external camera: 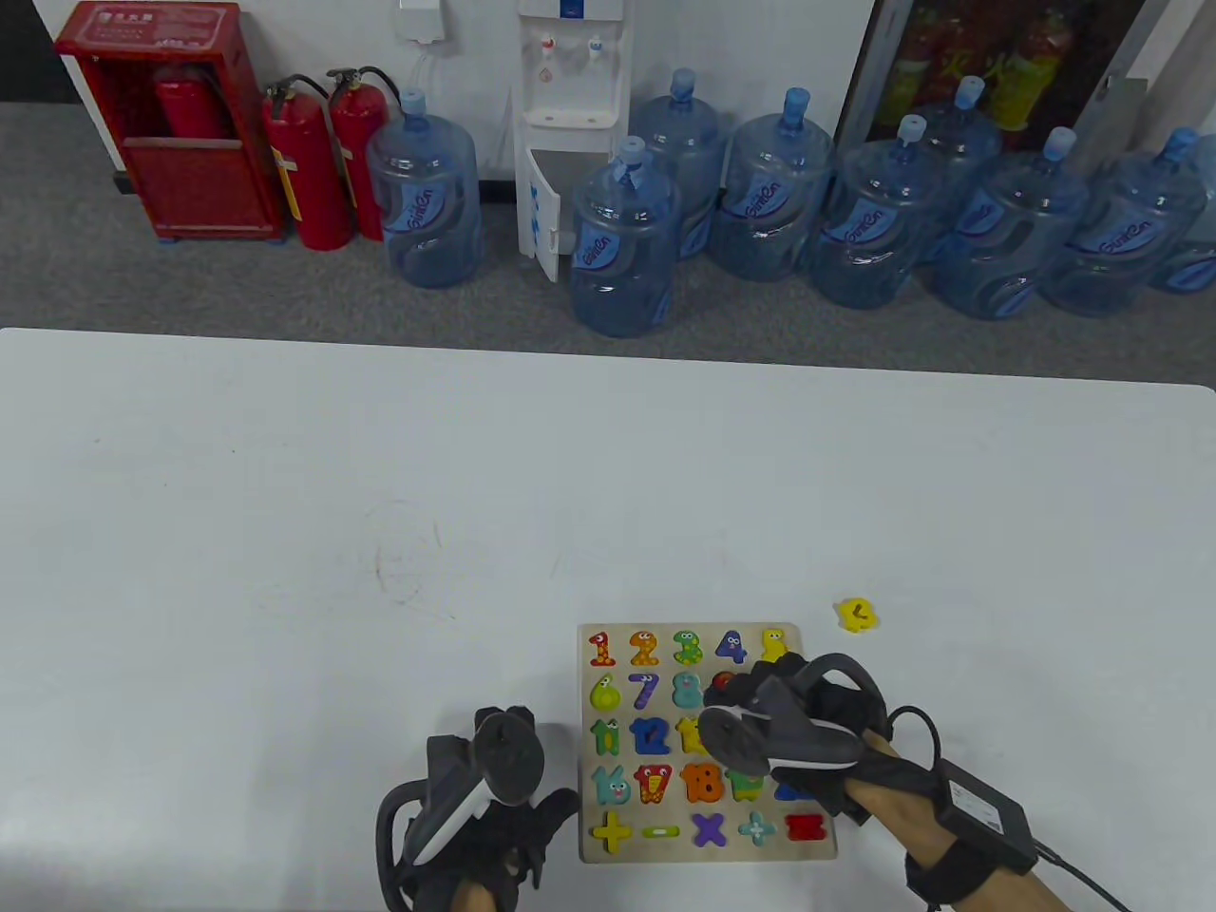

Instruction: Hold math block puzzle and insert math blocks into matching slots

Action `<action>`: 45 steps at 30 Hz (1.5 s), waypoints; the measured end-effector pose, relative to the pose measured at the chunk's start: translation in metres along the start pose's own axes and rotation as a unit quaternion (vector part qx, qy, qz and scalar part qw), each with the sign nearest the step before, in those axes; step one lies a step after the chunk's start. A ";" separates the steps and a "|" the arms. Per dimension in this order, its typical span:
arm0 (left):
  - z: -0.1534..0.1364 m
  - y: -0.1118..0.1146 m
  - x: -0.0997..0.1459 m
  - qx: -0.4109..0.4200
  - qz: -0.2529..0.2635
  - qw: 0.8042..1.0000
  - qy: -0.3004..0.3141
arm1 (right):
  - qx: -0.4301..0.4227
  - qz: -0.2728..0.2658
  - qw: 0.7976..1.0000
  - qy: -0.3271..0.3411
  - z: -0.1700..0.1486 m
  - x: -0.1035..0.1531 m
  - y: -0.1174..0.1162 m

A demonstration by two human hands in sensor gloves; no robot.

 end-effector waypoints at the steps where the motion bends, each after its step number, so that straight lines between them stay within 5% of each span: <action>1: 0.000 0.000 0.000 -0.001 0.000 1.000 -0.001 | -0.016 -0.010 1.000 -0.016 -0.011 -0.002 0.006; 7: 0.000 0.000 0.000 -0.002 0.003 1.000 -0.001 | 0.015 -0.008 0.985 -0.171 -0.089 -0.009 0.021; 12: 0.000 0.000 0.000 0.000 0.005 1.000 -0.003 | -0.007 0.087 0.949 -0.302 -0.149 -0.014 -0.018; 16: 0.000 0.000 0.001 -0.002 0.004 1.000 -0.003 | 0.008 0.143 0.935 -0.326 -0.167 -0.012 -0.050; 19: 0.000 0.000 0.001 -0.002 0.002 1.000 -0.004 | -0.008 0.154 0.937 -0.313 -0.167 -0.009 -0.061; 21: 0.000 0.001 0.001 -0.003 0.002 1.000 -0.004 | -0.004 0.102 0.946 -0.307 -0.165 -0.006 -0.057; 28: 0.001 0.001 0.000 -0.001 -0.002 1.000 0.007 | 0.049 0.106 0.957 -0.264 -0.139 0.004 -0.049; 37: 0.004 0.001 -0.001 0.000 -0.008 1.000 0.024 | 0.147 0.148 0.955 -0.210 -0.088 0.046 -0.040; 45: 0.010 0.003 -0.003 -0.030 -0.019 0.999 0.025 | 0.169 0.117 0.962 -0.181 -0.059 0.077 -0.040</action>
Point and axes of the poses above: the tracker on the back of each hand, its own z axis roughly to the thumb side, its own x axis roughly from the fingertips to the wrist, y = z × x, the point moved 1 cm from there along -x, roughly from the wrist to the fingertips, and after that the axes turned 11 degrees about -z, right-handed, at the moved point
